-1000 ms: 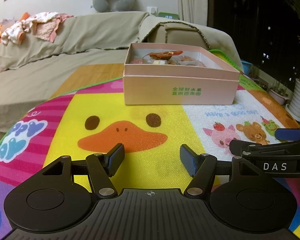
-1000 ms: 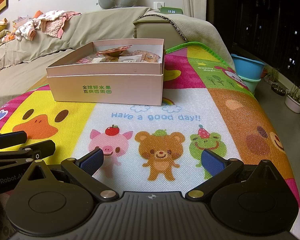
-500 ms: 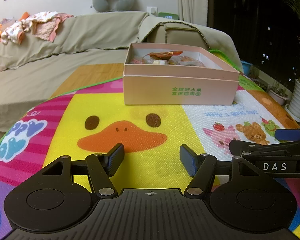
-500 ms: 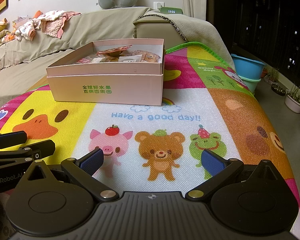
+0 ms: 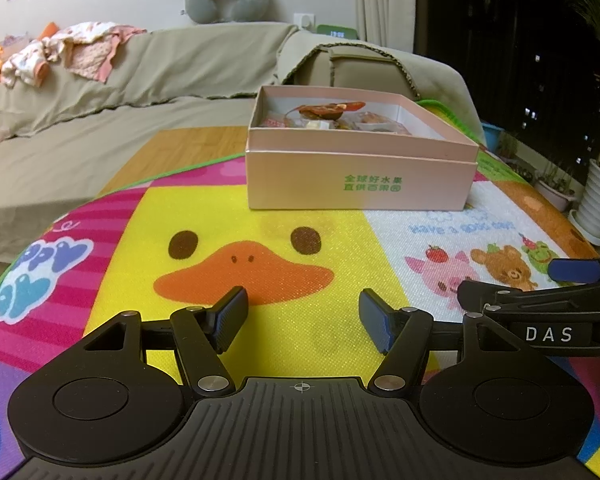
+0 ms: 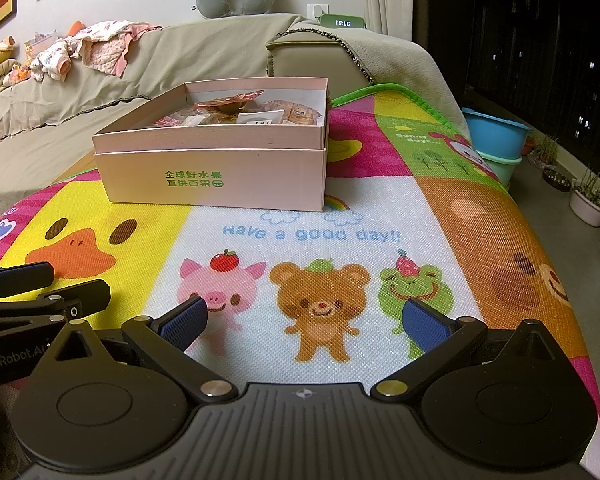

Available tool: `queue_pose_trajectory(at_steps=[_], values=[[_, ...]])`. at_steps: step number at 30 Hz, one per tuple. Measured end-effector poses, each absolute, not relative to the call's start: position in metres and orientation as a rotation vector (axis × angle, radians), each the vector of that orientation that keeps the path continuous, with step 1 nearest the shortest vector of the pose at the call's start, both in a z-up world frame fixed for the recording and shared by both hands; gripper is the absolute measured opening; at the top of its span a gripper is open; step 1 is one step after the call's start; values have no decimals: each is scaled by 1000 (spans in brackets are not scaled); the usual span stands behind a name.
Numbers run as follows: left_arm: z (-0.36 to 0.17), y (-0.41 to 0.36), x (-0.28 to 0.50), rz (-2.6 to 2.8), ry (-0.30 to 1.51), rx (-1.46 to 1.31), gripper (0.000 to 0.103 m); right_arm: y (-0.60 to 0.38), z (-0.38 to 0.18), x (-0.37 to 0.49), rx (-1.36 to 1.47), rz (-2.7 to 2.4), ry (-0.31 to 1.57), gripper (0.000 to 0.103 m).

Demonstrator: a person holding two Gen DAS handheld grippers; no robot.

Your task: Organize objects

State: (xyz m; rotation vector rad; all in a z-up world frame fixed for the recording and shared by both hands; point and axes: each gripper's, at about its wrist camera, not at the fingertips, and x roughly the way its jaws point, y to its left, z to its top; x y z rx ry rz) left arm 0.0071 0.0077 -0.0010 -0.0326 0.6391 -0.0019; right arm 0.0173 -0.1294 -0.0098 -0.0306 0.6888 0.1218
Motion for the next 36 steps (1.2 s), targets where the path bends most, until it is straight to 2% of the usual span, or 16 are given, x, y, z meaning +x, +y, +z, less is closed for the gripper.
queue_pose_trajectory(at_steps=[36], values=[[0,8,8,-1,645,-24,69,-129,-10,17,-30,122,689,103]])
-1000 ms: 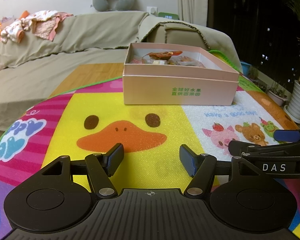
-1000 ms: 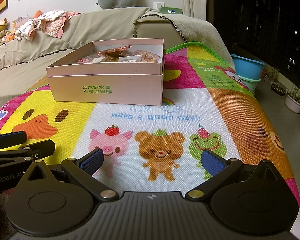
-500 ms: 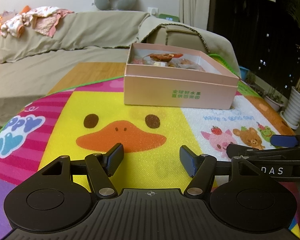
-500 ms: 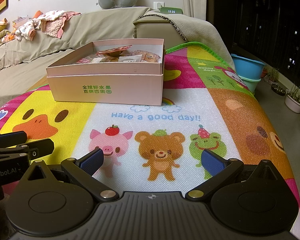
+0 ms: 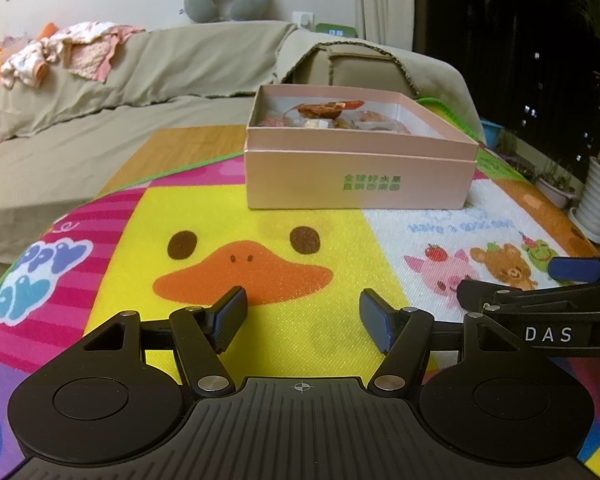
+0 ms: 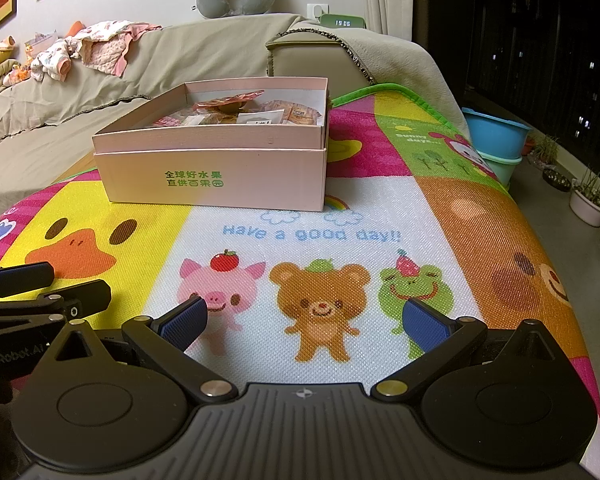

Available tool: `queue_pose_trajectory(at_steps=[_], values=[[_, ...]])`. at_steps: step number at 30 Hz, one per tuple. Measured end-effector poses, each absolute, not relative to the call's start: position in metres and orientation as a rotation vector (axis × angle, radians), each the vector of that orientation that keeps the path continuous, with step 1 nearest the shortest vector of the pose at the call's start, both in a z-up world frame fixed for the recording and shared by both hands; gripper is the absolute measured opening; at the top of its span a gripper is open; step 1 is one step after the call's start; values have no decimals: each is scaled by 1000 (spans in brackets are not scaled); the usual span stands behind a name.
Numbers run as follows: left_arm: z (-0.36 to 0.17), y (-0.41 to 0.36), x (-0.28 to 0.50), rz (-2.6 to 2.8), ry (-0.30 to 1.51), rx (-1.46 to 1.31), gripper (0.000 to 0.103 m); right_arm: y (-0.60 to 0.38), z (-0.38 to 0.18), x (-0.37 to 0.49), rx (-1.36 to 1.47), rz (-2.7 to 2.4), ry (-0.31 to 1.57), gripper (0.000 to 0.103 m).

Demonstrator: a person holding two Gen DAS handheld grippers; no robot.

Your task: Organize objects

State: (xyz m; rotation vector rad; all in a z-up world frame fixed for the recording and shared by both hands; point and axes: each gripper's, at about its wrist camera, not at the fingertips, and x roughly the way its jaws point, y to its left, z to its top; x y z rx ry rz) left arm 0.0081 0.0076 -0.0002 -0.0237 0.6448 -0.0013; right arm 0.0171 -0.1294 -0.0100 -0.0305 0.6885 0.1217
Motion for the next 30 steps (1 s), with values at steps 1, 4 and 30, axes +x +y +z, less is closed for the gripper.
queue_pose_trajectory(at_steps=[1,4,30], values=[[0,8,8,-1,645,-24,69,-129,-10,17,-30,122,689,103],[0,8,8,-1,645,-22,69,-129,-10,17,-30,122,689,103],[-1,7,8,0,645,-16,69,-129,-10,17,-31,122,688,103]])
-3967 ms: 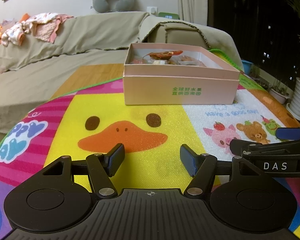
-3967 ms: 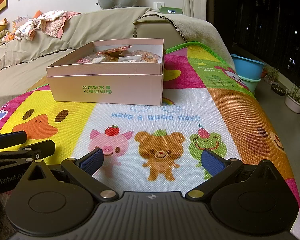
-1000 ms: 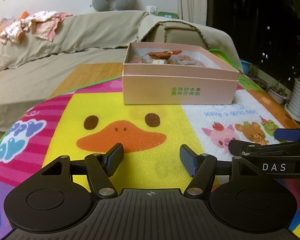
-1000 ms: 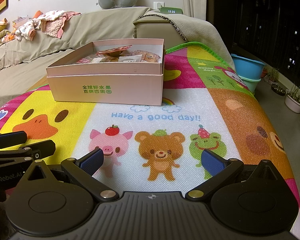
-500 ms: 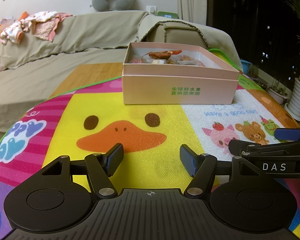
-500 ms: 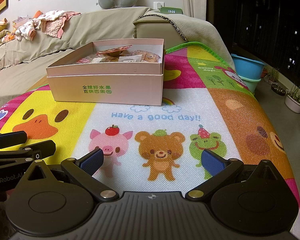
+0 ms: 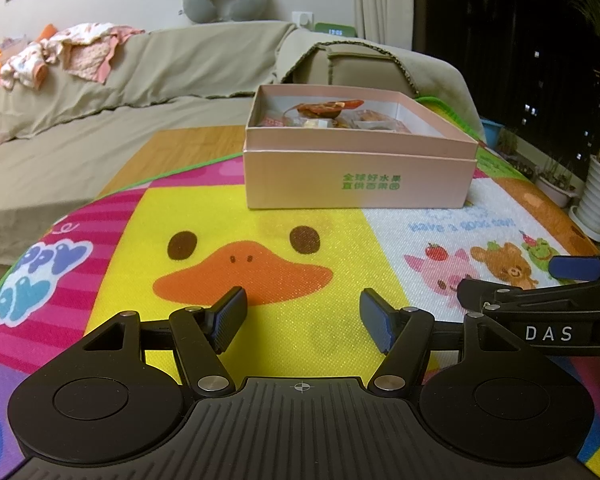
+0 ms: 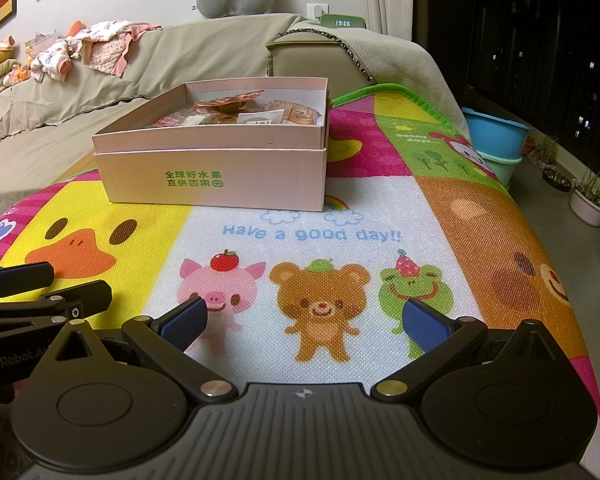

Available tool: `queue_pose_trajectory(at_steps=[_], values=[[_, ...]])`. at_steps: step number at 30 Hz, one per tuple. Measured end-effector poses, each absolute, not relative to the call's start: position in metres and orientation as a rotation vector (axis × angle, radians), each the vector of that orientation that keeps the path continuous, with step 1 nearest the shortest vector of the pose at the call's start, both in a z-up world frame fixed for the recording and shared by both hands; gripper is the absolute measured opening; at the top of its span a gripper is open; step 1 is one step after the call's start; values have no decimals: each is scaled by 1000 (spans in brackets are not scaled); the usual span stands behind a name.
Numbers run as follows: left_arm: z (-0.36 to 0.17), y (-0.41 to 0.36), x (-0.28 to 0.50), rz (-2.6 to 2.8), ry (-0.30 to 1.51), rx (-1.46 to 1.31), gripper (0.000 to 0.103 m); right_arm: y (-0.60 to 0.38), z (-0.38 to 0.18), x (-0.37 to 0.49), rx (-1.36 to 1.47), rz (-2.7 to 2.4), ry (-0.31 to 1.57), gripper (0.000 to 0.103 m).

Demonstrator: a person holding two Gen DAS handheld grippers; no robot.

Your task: Organize objects

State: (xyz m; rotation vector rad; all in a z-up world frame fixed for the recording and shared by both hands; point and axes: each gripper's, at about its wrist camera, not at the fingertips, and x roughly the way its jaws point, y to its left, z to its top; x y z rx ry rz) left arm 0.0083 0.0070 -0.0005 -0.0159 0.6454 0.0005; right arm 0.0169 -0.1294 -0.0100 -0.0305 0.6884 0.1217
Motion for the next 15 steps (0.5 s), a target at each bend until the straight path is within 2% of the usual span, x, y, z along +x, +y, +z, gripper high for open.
queue_pose_trajectory(at_steps=[15], values=[[0,7,9,-12,646,-28,72,-129,-10,17,-30,121,688,103]])
